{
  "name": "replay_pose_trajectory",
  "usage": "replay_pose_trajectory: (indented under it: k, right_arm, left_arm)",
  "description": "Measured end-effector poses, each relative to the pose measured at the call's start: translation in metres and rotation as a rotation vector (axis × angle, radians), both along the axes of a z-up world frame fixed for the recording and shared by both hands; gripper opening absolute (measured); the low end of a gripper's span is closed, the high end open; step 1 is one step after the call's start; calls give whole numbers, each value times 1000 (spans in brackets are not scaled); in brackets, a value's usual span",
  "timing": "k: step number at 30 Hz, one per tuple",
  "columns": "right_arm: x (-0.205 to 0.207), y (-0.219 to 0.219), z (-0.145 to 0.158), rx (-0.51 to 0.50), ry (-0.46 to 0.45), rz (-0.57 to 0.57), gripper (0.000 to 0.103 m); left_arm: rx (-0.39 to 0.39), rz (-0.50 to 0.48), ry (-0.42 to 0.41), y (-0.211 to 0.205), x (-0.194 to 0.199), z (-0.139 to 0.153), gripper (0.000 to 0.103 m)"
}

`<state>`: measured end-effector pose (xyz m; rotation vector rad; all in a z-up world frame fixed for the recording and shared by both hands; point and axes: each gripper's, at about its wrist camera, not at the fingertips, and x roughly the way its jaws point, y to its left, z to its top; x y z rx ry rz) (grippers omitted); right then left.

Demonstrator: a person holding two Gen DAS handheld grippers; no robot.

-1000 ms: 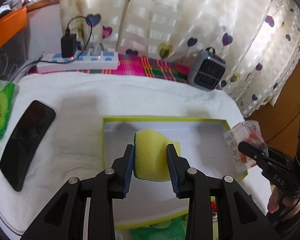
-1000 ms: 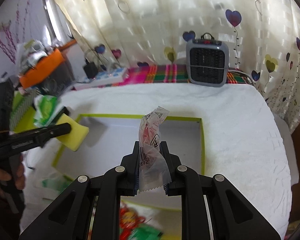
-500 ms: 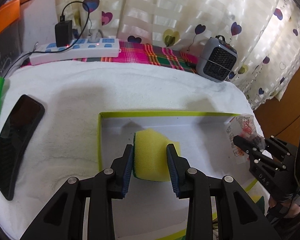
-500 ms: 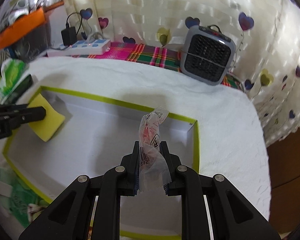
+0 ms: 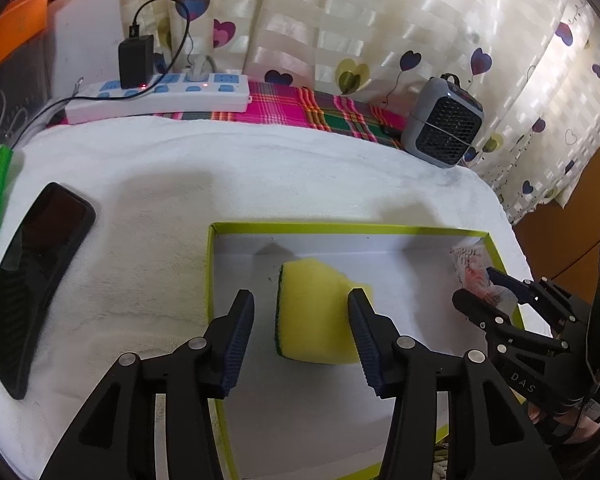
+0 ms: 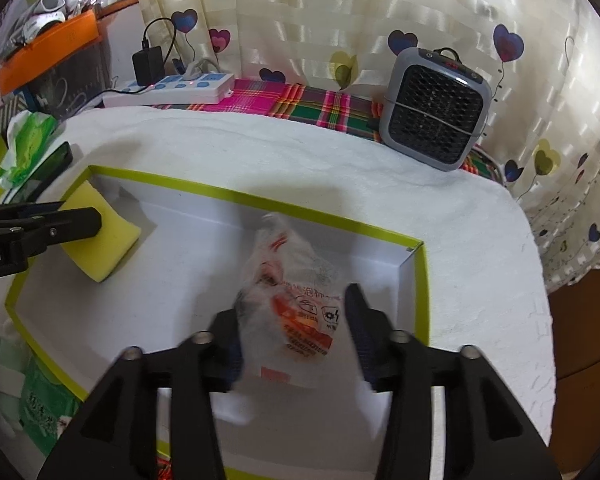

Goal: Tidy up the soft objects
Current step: 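Lower the earplug bag into the box with the right tool while the left tool releases the sponge inside, then move both open tools back from the box to the pile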

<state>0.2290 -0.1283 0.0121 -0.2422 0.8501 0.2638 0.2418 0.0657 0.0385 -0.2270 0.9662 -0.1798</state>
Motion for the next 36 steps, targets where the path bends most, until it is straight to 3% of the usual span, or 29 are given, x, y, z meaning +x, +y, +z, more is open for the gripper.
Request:
replay_pose_trajectory:
  k: [7, 12, 16, 26, 36]
  right_arm:
    - [-2, -3, 2, 61, 0, -3, 50]
    - [-4, -6, 5, 107, -3, 3, 57]
    - [-6, -7, 7, 135, -5, 1, 59]
    - [-13, -12, 16, 201, -29, 10, 59]
    - [-45, -22, 32, 273, -62, 2, 60]
  left_arm:
    - [5, 2, -4, -1, -2, 1, 52]
    - [17, 24, -34, -1, -6, 7, 53]
    - [12, 18, -44, -1, -8, 11, 65]
    - [17, 30, -63, -1, -19, 17, 66]
    - [58, 19, -102, -10, -53, 28, 66]
